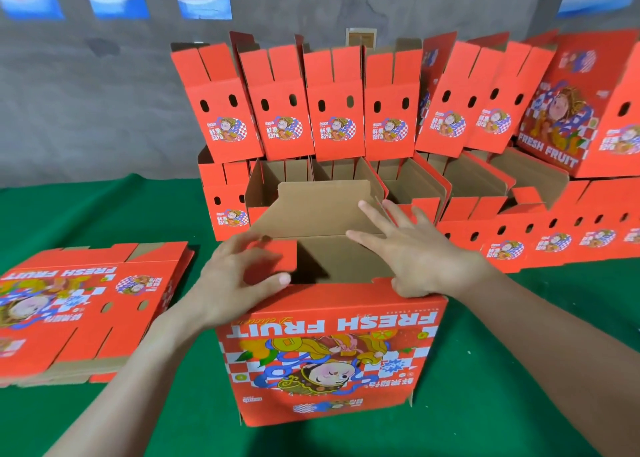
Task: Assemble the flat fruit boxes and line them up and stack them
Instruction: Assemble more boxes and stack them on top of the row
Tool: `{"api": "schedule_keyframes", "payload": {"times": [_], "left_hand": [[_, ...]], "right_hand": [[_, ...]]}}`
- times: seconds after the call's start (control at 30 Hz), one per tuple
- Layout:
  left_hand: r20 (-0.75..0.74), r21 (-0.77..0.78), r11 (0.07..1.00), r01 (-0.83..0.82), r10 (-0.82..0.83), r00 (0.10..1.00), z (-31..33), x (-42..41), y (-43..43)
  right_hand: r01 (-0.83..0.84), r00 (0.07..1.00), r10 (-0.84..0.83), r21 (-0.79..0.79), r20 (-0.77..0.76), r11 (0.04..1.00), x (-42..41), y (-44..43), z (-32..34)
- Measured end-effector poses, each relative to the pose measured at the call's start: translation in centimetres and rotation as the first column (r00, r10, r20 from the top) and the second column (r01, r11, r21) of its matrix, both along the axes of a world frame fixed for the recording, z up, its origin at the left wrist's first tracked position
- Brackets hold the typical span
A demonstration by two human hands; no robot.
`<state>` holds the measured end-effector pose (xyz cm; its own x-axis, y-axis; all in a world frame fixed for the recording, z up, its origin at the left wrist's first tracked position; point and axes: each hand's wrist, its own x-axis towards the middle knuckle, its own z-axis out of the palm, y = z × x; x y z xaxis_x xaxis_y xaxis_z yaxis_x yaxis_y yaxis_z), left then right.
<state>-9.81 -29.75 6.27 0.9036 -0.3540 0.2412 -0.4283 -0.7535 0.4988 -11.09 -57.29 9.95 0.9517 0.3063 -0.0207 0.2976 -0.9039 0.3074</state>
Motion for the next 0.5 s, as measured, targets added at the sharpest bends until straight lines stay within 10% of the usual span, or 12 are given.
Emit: {"api": "schedule_keyframes", "payload": {"times": [0.23, 0.37, 0.5], "left_hand": [[-0.001, 0.052, 0.997, -0.058, 0.058, 0.998, 0.5, 3.0, -0.8], [-0.069, 0.215, 0.972, -0.098, 0.115, 0.991, 0.6, 5.2, -0.4], [-0.050, 0.145, 0.985, -0.098, 0.106, 0.993, 0.0, 5.9, -0.5]], "right_hand": [[-0.149, 0.987, 0.133, 0.218, 0.087, 0.965, -0.2, -1.6, -1.3], [-0.418, 0.900, 0.249, 0.540, 0.359, 0.730, -1.7, -3.0, -2.7], [-0.306, 0.942, 0.050, 0.790, 0.331, 0.531, -2.2, -3.6, -4.7]]}}
